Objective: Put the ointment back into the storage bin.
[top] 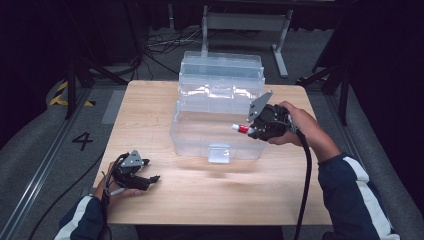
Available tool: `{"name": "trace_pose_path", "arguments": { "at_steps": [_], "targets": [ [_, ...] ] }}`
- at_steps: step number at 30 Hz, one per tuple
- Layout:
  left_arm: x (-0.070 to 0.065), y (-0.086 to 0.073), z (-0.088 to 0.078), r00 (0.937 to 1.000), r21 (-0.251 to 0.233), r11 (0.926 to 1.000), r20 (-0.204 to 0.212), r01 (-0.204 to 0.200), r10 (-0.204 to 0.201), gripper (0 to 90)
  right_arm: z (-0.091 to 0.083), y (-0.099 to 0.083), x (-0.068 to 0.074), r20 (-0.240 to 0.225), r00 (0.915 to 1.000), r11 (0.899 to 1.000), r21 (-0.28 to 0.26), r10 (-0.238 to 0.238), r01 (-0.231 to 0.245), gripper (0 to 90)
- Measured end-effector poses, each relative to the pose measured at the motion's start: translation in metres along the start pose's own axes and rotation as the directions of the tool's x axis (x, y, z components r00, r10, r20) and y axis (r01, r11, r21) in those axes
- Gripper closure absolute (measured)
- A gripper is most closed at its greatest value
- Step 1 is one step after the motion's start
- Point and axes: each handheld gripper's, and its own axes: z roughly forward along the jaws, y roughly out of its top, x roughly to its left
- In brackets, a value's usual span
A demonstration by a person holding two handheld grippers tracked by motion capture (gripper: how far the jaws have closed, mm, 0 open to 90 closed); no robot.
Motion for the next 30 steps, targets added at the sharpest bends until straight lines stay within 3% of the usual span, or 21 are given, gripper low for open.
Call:
{"name": "trace_pose_path", "arguments": {
  "at_steps": [7, 9, 21, 30],
  "targets": [
    [0.0, 0.0, 0.0, 1.0, 0.0, 1.0, -0.002, 0.001, -0.001, 24.0, 0.01, 0.012, -0.021, 0.001, 0.9998, 1.0, 0.021, 0.022, -0.022, 71.1],
    [0.0, 0.0, 0.0, 1.0, -0.001, 1.0, -0.002, 0.002, -0.002, 24.1, 0.021, 0.017, -0.027, -0.005, 0.9997, 0.999, 0.042, 0.026, -0.025, 71.1],
    [0.0, 0.0, 0.0, 1.0, 0.0, 1.0, -0.002, 0.001, -0.001, 24.1, 0.066, 0.017, -0.039, -0.054, 0.9982, 0.99, 0.142, 0.027, -0.019, 71.0],
    [0.0, 0.0, 0.0, 1.0, 0.0, 1.0, 0.003, -0.001, 0.001, 24.0, 0.089, 0.014, -0.042, -0.069, 0.9962, 0.98, 0.193, 0.053, -0.039, 71.0]
  ]
}}
